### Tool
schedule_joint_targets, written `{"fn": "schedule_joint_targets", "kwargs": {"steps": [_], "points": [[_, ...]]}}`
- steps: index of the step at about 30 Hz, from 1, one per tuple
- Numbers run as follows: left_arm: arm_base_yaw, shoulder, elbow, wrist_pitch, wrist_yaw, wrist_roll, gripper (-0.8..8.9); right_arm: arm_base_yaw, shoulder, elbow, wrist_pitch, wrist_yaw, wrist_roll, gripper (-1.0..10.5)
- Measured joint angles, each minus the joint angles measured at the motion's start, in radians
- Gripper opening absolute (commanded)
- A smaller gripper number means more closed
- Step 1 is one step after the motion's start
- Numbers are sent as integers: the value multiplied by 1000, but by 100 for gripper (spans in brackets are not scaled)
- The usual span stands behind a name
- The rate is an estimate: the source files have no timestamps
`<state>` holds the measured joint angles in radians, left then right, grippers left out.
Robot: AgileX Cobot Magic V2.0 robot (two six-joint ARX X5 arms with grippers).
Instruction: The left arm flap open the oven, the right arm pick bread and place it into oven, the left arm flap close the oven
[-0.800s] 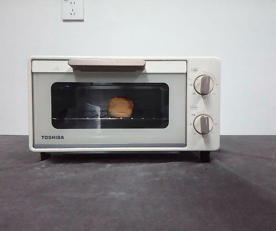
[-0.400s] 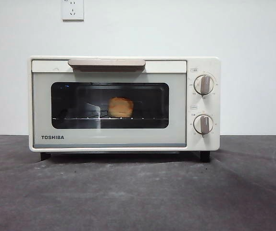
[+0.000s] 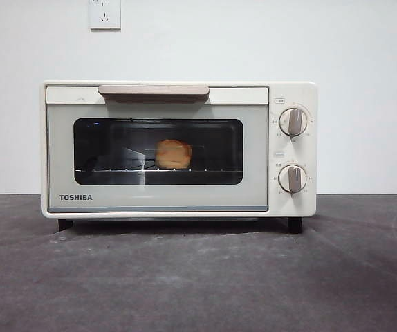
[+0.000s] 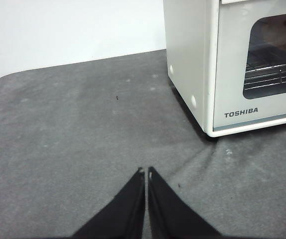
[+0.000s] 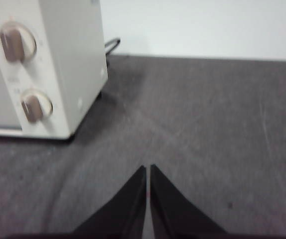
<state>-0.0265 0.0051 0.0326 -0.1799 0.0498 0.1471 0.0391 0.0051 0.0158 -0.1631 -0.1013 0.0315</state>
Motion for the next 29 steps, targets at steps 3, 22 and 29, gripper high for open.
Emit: {"fn": "schedule_joint_targets", "kwargs": {"steps": [3, 22, 29], "points": [[0, 0, 0, 0, 0, 0, 19, 0, 1, 1, -5, 5, 5, 8], [0, 0, 0, 0, 0, 0, 19, 0, 1, 0, 3, 18, 11, 8], [0, 0, 0, 0, 0, 0, 19, 0, 1, 0, 3, 18, 11, 8]]}}
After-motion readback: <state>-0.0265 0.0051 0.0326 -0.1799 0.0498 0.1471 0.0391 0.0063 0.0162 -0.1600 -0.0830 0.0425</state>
